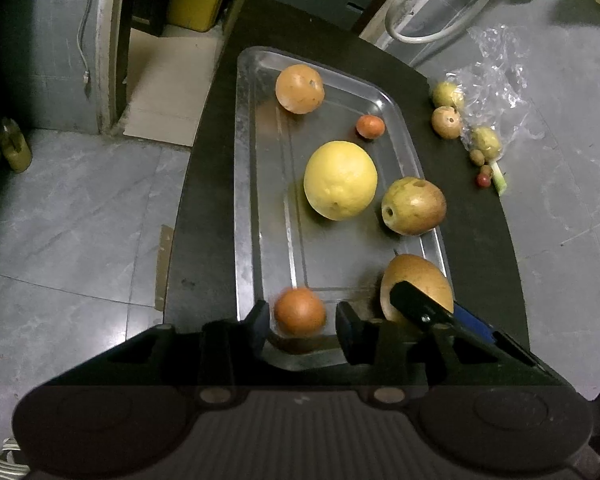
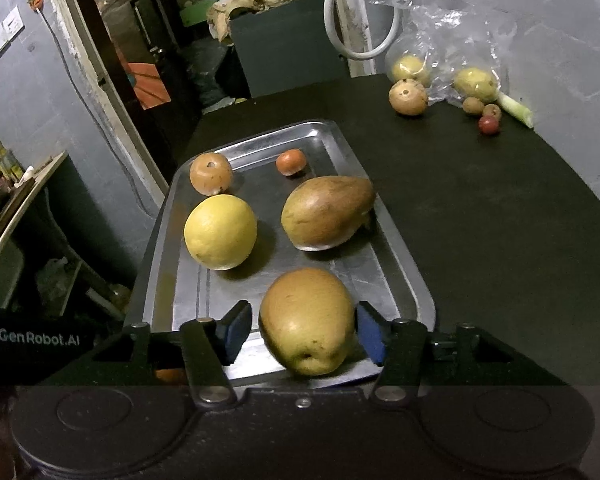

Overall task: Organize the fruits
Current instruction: 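Lower both fruits into the tray and open both tools to release them, then move both open tools from the tray back toward the fruit cluster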

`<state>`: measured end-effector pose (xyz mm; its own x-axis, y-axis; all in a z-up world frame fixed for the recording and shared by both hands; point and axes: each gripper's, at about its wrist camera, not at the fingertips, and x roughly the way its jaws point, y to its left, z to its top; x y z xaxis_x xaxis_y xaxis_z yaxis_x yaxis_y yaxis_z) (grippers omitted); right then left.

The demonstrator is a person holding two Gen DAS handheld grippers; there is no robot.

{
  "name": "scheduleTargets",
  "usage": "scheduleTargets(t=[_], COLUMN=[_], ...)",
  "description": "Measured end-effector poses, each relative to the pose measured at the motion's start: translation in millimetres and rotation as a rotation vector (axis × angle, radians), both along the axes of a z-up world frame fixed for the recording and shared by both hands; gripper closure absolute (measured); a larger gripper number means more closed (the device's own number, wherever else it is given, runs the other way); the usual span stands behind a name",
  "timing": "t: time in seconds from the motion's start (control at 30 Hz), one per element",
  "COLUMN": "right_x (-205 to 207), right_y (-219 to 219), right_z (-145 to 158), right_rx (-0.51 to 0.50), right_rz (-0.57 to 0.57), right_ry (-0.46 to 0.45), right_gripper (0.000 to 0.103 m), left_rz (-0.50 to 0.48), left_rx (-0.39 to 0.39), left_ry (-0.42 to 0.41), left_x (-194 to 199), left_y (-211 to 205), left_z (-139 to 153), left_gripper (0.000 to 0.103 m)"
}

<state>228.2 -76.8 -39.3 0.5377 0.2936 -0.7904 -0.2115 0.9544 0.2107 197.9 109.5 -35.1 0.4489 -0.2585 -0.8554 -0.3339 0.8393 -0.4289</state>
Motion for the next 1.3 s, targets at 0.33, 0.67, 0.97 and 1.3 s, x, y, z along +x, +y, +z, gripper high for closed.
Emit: scheduleTargets(t=[0.33,0.67,0.97,1.3], right_x=[-13,-25,-30,-20], right_y=[-18,-35,-55,-73], right_z=[16,22,23,31], right_rx=[-0.039,-0.101,-0.155,-0.19], right_rz=[-0.064,-0.184,-0.292,-0.348], right_ry=[-0.052,-0.072,-0.096,-0.157], right_gripper=[0.017,0.001,0.001,0.001], left_rz=[0.007,-0.052,-0.166,-0.211], left_rx=[-0.007,0.046,0.129,0.143], left_ry=[-0.003,-0.001,-0.014,-0.034], left_x=[-10,-17,-10,14], left_y=[3,-7,-39,-62], left_z=[5,16,29,37], left_gripper=[0.037,0.008,0.002,0.001])
